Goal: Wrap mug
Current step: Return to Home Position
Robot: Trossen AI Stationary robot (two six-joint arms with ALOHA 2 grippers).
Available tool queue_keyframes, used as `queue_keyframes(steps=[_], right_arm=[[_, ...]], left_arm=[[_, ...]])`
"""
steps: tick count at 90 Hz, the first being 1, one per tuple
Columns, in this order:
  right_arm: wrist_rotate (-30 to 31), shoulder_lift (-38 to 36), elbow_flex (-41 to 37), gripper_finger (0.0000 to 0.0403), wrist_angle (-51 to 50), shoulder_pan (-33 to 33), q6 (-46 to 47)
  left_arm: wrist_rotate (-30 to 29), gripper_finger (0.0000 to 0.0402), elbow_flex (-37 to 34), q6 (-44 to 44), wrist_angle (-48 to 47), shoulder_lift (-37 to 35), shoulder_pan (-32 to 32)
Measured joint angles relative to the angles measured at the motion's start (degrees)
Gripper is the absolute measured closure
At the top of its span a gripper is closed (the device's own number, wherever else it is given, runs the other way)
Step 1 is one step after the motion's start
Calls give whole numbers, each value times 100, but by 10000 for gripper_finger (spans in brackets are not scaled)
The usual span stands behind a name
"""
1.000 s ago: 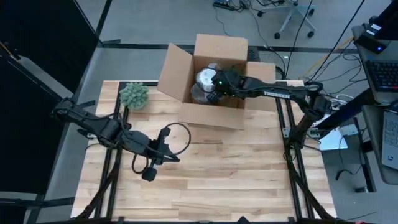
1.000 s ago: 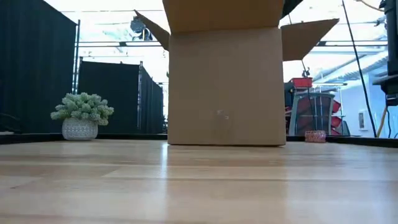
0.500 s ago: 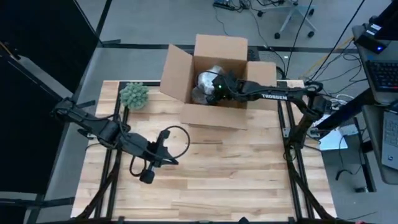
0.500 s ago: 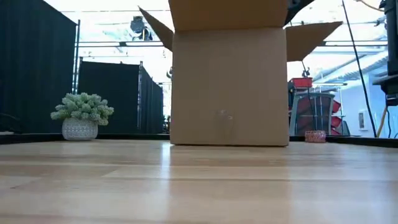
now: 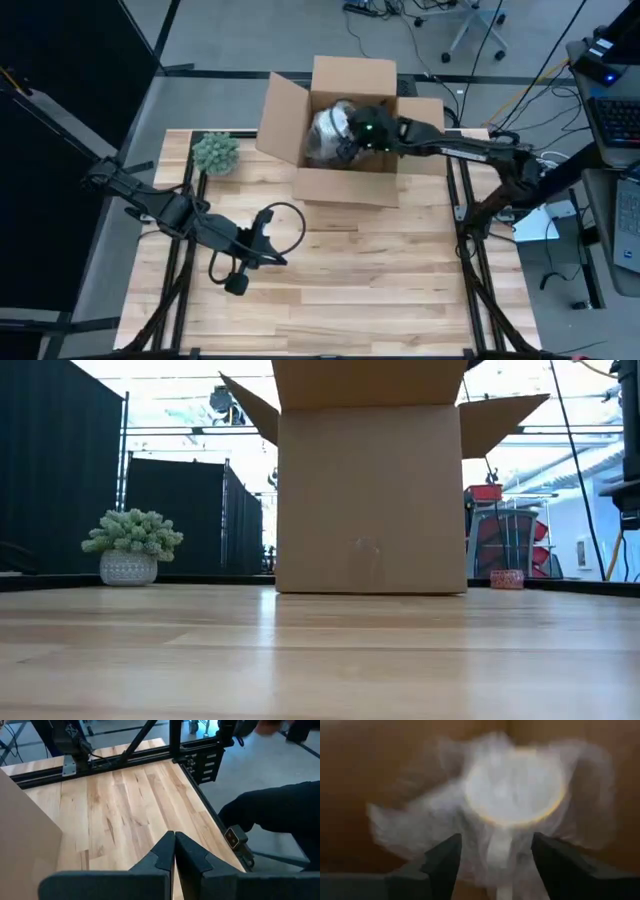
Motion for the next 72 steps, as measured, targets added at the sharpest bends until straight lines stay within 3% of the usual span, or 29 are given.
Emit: queue_keyframes(steps=[19,37,53,72], right_arm=[[-262,-1085,386,191,-742,403,-254],[-291,-2108,323,227,-1792,1190,-214],[-591,-2985,-431,272,-1730,2202,-126],[-557,-4007,-1810,339,-784,3100,164]], left_arm=[[-255,402,0,254,-215,0,57],[-264,402,-180,160,-372,-31,317],[-82,402,-601,152,-140,-366,523],[37,402,-1075,140,143,-828,815]])
